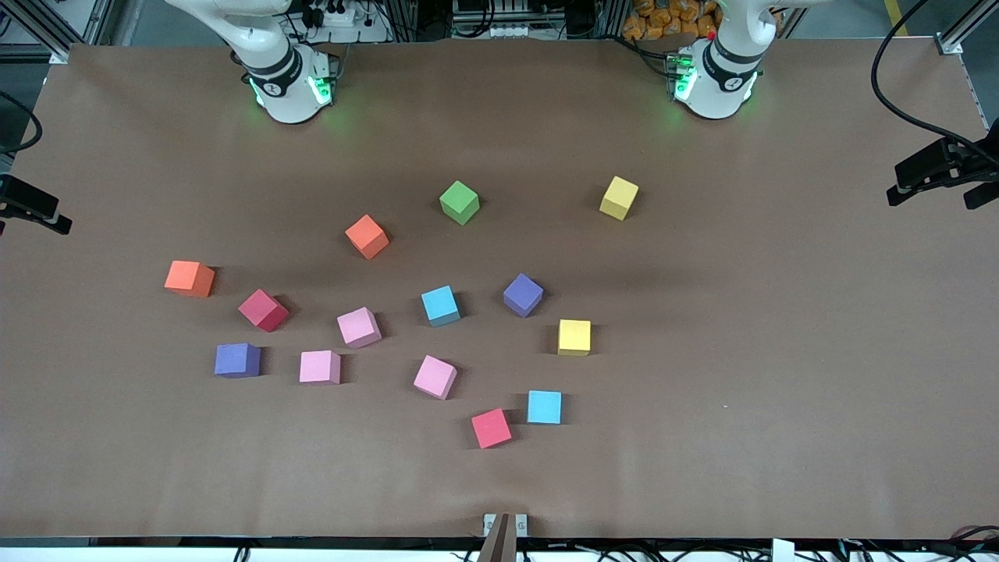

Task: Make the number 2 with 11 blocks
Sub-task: 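Move the left gripper to the green cube while the right gripper moves out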

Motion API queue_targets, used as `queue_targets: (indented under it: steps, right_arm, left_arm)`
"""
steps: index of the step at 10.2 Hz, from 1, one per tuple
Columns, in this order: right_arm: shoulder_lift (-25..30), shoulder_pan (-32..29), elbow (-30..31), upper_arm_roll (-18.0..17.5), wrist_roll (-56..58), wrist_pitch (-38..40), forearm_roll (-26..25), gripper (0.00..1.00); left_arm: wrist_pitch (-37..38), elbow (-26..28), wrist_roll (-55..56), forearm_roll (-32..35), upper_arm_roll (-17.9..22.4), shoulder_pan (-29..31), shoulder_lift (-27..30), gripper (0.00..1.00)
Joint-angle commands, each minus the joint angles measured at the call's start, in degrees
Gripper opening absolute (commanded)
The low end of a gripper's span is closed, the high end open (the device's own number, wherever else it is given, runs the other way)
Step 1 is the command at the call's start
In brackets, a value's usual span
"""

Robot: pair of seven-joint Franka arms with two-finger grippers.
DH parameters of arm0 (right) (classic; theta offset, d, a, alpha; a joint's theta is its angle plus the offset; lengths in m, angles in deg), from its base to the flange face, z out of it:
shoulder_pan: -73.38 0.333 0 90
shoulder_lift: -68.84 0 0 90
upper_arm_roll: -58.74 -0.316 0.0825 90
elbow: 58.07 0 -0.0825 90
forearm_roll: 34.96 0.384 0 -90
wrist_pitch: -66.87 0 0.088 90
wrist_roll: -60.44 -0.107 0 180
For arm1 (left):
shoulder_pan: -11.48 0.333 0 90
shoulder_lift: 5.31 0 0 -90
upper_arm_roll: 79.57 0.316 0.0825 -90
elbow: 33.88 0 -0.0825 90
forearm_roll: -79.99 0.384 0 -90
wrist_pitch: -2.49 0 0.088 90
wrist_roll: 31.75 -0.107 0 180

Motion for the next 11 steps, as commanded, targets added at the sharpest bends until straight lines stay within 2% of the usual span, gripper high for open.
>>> queue_targets:
  steps: [1, 3, 6, 9, 11]
  right_arm:
    - [-0.6, 1.5, -1.0, -0.6, -0.8, -0.7, -3.2, 1.00]
    - [-0.6, 1.5, -0.9, -0.6, -1.0, -1.0, -2.6, 1.00]
    - [-0.6, 1.5, -0.9, -0.6, -1.0, -1.1, -2.5, 1.00]
    - [-0.6, 0.8, -1.0, -0.3, -1.0, -1.1, 0.0, 1.00]
    - [-1.9, 0.8, -1.2, -0.3, -0.9, -1.1, 0.4, 1.00]
  left_arm:
    - [0.0, 1.3, -0.1, 0.1, -0.9, 1.5, 1.3, 1.00]
    - [0.1, 1.3, -0.1, -0.2, -1.0, 1.3, 1.1, 1.00]
    - [0.1, 1.6, 0.2, -0.2, -4.7, -0.6, 0.2, 1.00]
    - [0.0, 1.3, 0.4, -0.5, -6.0, -6.6, -3.3, 1.00]
    - [-0.5, 1.3, 7.0, -1.5, -6.1, -12.3, -5.7, 1.00]
